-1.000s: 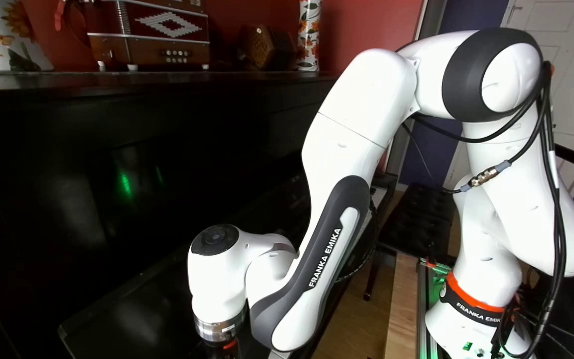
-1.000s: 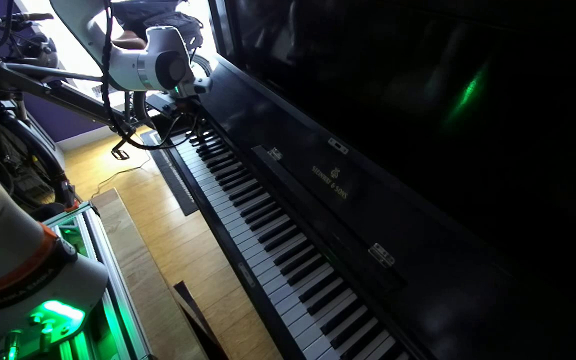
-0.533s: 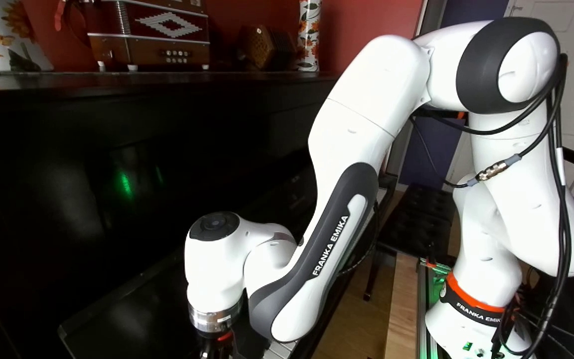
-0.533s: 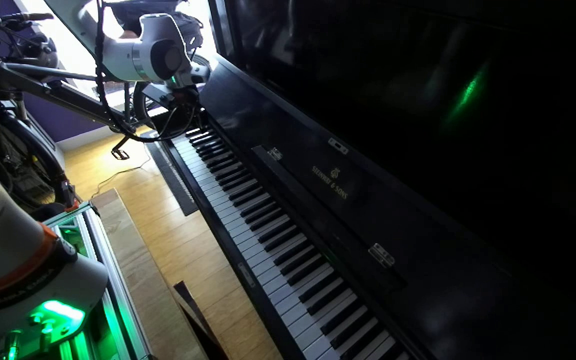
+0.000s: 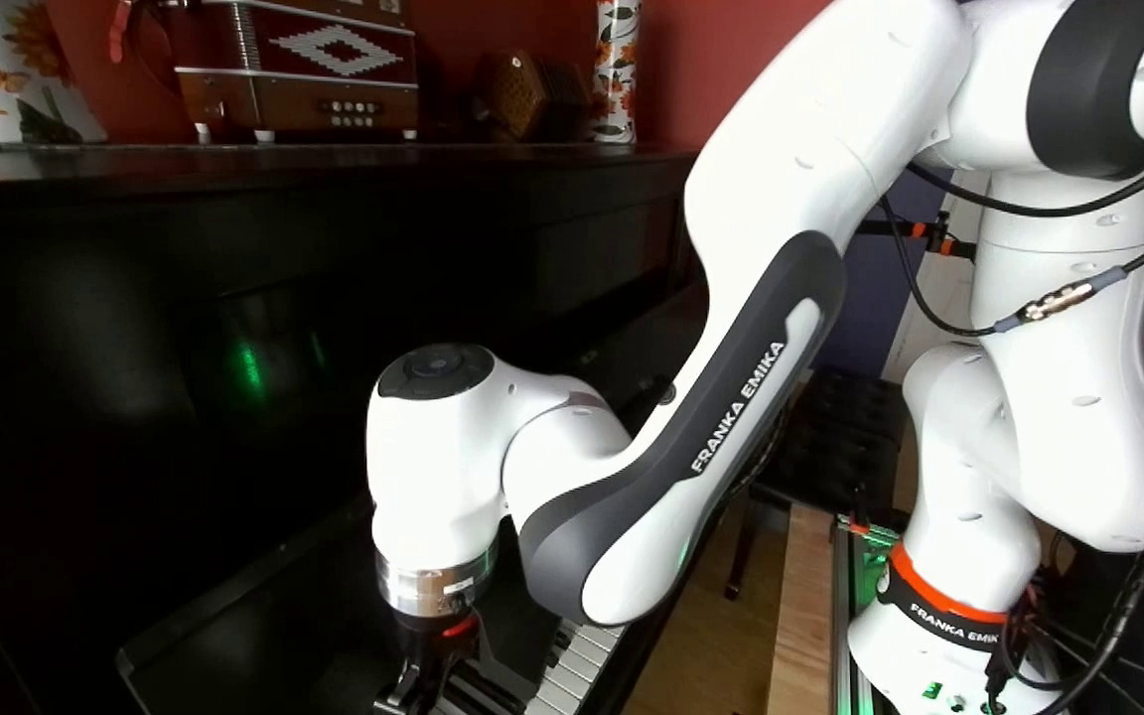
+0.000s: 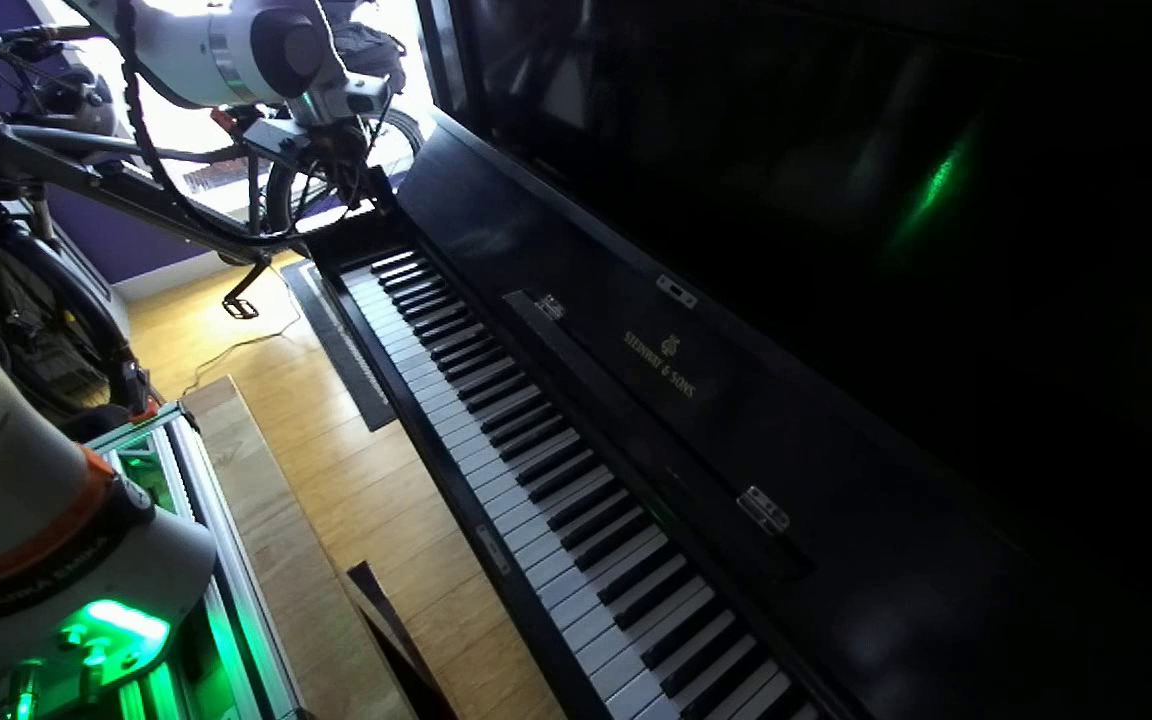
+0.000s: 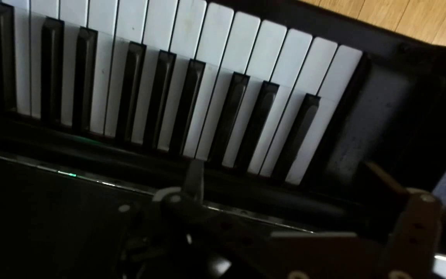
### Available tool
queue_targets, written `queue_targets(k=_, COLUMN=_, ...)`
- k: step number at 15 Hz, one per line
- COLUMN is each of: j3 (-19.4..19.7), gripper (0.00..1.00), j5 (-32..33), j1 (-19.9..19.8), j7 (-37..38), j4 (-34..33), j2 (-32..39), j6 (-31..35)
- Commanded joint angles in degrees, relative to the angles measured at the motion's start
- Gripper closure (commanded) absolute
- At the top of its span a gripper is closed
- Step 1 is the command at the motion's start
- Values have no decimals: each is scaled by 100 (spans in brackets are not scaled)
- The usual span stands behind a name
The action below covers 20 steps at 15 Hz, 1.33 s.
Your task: Press the leftmost d sharp key on the piano
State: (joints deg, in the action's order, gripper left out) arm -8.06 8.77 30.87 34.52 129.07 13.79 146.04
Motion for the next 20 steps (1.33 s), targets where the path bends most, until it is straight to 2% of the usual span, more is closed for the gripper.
queue_targets(k=1, j3=-396, gripper=0, j5=-97, j1=-246, j7=-129, j4=444, j2=-885, j6=-554)
queue_targets(k=4, j3=-773, gripper=0, j5=-595, j1=-429, j7=-714, j4=629, j2=-1522, j6=-892)
queue_targets(k=7, j3=-996, gripper=0, j5=-848, j1=-516, j7=-999, j4=781, j2=-2143, j6=-1322)
queue_targets(k=11, j3=-1152, gripper=0, j5=-1067, j1=-578, j7=-1365, j4=988, j2=-2846, j6=-1795)
queue_targets(k=14, j3=-1184, gripper=0, j5=-1259, j1=-561, j7=-1715, j4=1167, j2=-3280, j6=-1869)
queue_targets(k=15, j3=-1163, gripper=0, j5=-1376, j1=-544, j7=-1864, j4=1212, j2=-3363, j6=-1767)
queue_targets(k=16, j3=-1277, gripper=0, j5=-1175, j1=-661, j7=-1607, j4=922, j2=-3013, j6=-1824)
queue_targets(k=20, j3=-1266, gripper=0, j5=-1291, j1=-649, j7=-1776, j4=1052, j2=-3263, j6=-1826)
